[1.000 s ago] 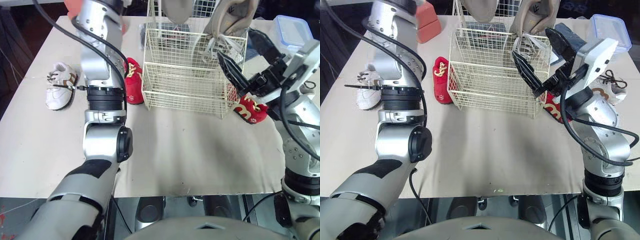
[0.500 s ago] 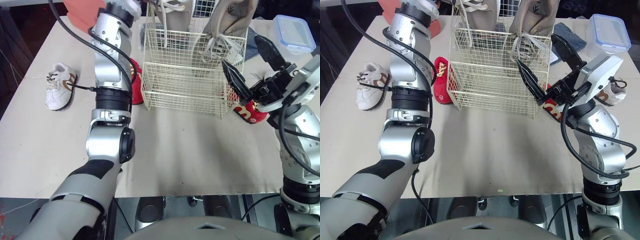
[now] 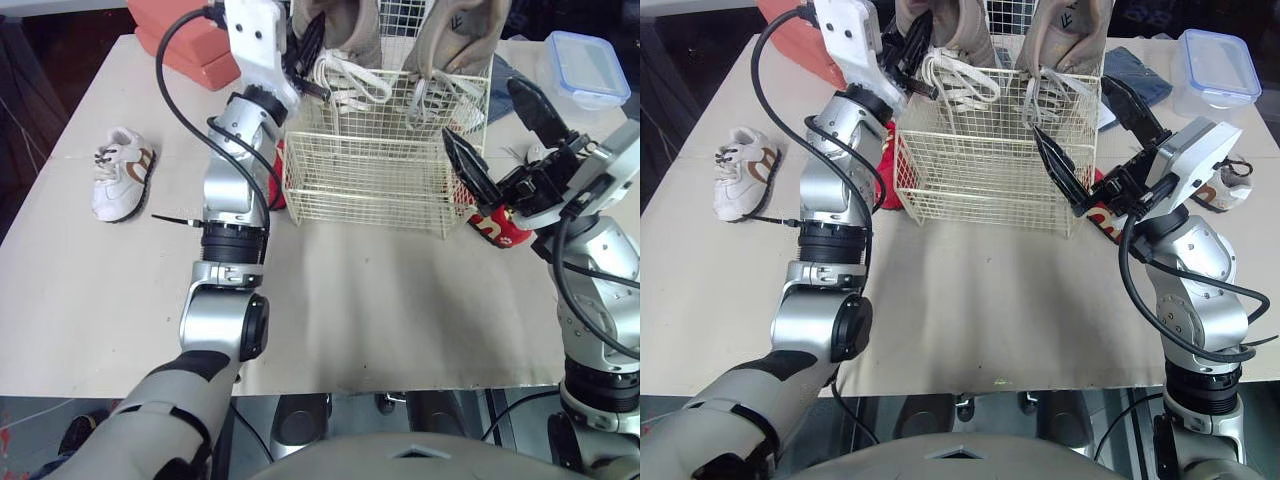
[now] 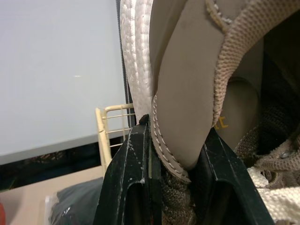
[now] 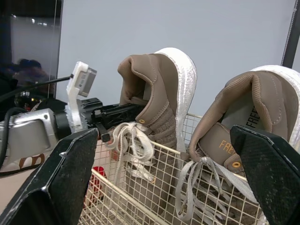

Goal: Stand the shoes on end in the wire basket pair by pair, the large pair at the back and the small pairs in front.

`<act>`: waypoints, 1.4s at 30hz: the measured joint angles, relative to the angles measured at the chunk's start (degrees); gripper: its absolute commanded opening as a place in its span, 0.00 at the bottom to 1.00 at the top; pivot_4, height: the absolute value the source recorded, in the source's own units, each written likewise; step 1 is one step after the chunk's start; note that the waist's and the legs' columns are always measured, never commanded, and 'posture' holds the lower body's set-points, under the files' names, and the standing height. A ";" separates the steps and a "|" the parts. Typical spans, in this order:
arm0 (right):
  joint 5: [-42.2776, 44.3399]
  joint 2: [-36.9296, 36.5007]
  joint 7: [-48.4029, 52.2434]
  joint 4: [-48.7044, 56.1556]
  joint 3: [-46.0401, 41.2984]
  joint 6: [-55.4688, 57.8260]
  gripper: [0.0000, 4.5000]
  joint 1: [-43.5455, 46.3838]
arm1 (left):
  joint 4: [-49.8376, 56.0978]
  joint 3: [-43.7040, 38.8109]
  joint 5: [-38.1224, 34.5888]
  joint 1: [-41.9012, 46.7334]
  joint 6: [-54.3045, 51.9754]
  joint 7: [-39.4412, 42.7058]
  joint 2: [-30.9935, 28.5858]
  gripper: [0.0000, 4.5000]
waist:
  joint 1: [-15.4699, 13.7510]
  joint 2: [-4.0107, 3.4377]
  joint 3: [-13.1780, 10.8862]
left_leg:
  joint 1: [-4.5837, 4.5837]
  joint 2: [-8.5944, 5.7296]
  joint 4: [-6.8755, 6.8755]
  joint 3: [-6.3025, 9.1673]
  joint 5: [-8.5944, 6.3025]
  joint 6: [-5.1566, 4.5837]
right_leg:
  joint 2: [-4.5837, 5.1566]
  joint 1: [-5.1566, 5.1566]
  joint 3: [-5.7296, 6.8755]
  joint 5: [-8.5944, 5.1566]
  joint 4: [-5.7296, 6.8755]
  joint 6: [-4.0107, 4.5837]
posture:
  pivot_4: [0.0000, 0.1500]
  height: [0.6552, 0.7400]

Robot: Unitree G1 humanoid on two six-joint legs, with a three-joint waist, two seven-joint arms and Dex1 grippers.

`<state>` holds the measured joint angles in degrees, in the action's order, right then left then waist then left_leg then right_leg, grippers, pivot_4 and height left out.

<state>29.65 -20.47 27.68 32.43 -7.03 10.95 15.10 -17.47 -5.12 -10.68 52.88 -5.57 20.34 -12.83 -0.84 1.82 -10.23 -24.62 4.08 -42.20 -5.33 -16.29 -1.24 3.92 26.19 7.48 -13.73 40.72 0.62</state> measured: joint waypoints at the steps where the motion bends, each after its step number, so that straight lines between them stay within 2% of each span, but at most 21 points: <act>1: 0.00 0.00 0.04 -0.02 0.00 -0.01 0.99 0.00 | 0.58 -0.02 -0.14 -0.13 -0.80 0.11 -0.10 0.13 | 0.00 0.00 0.00 | 0.00 0.00 0.00 0.00 0.00 0.00 | 0.00 0.00 -0.02 0.00 0.00 0.00 | 1.00 0.36; 2: 0.00 0.00 0.12 -0.05 0.00 -0.01 1.00 0.00 | 1.04 -0.11 -0.54 -0.14 -1.78 0.36 -0.26 0.34 | 0.00 0.00 0.00 | 0.00 0.00 0.00 0.00 0.00 0.00 | 0.00 0.00 -0.02 0.00 0.00 0.00 | 1.00 0.36; 9: 0.01 -0.24 0.70 -1.36 -0.10 -0.06 1.00 0.03 | 2.41 0.09 -1.18 -1.48 -3.50 1.55 -0.52 0.98 | -0.03 -0.04 0.02 | 0.30 0.00 -0.04 0.08 0.00 0.00 | 0.01 -0.39 0.00 -0.01 0.00 -0.01 | 1.00 0.36; 15: 0.60 -3.06 1.70 -2.78 -3.29 -0.09 1.00 -0.20 | 7.26 -0.06 -2.21 -4.32 -3.80 3.51 -2.23 0.98 | 0.00 -0.04 0.00 | 0.34 0.03 -0.02 0.31 -0.01 -0.01 | 0.01 -0.43 -0.12 -0.01 -0.02 0.00 | 1.00 0.36; 21: 2.63 -8.41 2.45 -5.13 -10.19 2.34 1.00 -5.68 | 20.38 -1.84 -7.32 -7.94 -9.67 7.15 -8.04 0.98 | -0.01 -0.04 0.00 | 0.39 0.06 0.04 0.31 -0.01 0.00 | 0.02 -0.45 -0.15 -0.01 -0.04 0.00 | 1.00 0.36; 26: 2.27 -14.90 3.13 -9.55 -13.43 10.51 1.00 -15.11 | 30.45 -3.11 -21.58 -15.89 -19.56 21.73 -16.27 0.98 | 0.04 -0.09 -0.01 | 0.48 0.09 0.06 0.24 -0.01 0.00 | 0.04 -0.46 -0.25 -0.03 -0.01 -0.02 | 1.00 0.36; 28: 2.49 -15.66 4.37 -10.71 -13.73 11.40 1.00 -16.01 | 32.74 -2.55 -26.10 -18.14 -23.60 26.15 -18.74 0.98 | 0.15 -0.10 -0.02 | 0.52 0.11 0.05 0.24 -0.01 0.00 | -0.02 -0.46 -0.30 -0.14 0.00 -0.18 | 1.00 0.36; 29: 3.47 -16.48 6.02 -11.28 -14.41 11.80 1.00 -17.10 | 34.86 -1.68 -29.17 -19.89 -26.88 29.73 -22.15 0.98 | 0.15 -0.12 -0.03 | 0.56 0.12 0.07 0.23 -0.01 0.01 | -0.07 -0.46 -0.34 -0.16 0.00 -0.19 | 1.00 0.36; 32: 4.60 -18.53 9.95 -13.31 -15.72 12.79 1.00 -19.07 | 37.53 -1.47 -34.03 -20.51 -32.58 34.44 -27.43 0.98 | -0.04 -0.13 -0.03 | 0.64 0.12 0.10 0.25 -0.04 -0.04 | -0.09 -0.55 -0.33 -0.18 0.00 -0.21 | 1.00 0.36; 36: 4.66 -20.01 14.45 -17.22 -15.87 12.79 1.00 -20.19 | 40.81 -0.25 -35.97 -20.52 -38.03 40.51 -36.46 0.98 | -0.01 -0.15 -0.04 | 0.67 0.10 0.12 0.20 -0.14 -0.20 | -0.09 -0.56 -0.43 -0.19 -0.06 -0.22 | 1.00 0.36; 42: 2.49 -20.00 17.14 -22.97 -13.99 11.52 1.00 -17.11 | 41.60 3.46 -33.70 -19.42 -40.32 39.91 -38.82 0.98 | -0.02 -0.17 -0.04 | 0.67 0.09 0.15 0.20 -0.13 -0.20 | -0.12 -0.55 -0.46 -0.19 -0.07 -0.21 | 1.00 0.36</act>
<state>32.15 -40.47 44.82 9.46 -21.02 22.48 -2.01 24.13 -1.66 -44.38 33.46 -45.90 60.24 -51.65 -0.86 1.65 -10.27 -23.94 4.17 -42.06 -5.13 -16.42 -1.44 3.80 25.64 7.02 -13.92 40.65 0.40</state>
